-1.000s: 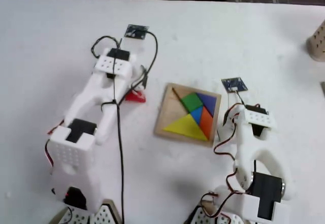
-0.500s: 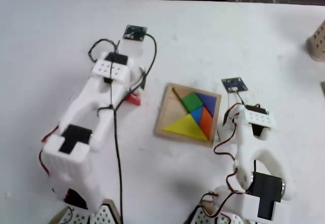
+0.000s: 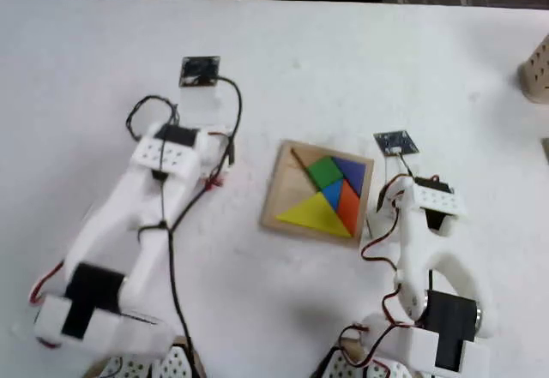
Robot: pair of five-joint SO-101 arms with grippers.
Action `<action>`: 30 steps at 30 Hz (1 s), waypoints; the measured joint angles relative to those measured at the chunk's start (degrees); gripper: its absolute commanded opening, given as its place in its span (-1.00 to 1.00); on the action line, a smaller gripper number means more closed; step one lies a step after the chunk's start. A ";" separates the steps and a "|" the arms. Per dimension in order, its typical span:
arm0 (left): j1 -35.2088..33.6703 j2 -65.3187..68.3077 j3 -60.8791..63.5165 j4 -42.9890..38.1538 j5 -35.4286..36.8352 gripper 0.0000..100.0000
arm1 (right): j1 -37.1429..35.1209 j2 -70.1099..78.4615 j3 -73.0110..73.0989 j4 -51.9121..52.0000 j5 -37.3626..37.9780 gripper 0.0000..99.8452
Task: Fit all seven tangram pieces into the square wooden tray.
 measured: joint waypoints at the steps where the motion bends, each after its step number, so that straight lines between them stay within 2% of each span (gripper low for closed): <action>1: 0.00 -1.85 1.49 -0.79 0.70 -0.95 | 0.00 0.00 0.00 0.00 0.00 -0.96; 6: 0.00 -8.79 5.36 -2.29 5.10 -0.95 | 0.00 0.00 0.00 0.00 0.00 -0.96; 12: 0.18 -10.55 5.45 -2.29 8.18 -0.95 | 0.00 0.00 0.00 0.00 0.00 -0.96; 15: 4.13 -12.48 5.36 -1.93 8.97 -0.95 | 0.00 0.00 0.00 0.00 0.00 -0.96; 24: 21.63 -14.86 -0.09 0.26 10.55 -0.95 | 1.32 0.00 0.00 0.00 -1.23 -0.96; 30: 24.62 -6.59 -0.09 -8.88 10.55 -0.95 | 1.41 0.00 0.00 0.00 -1.23 -0.96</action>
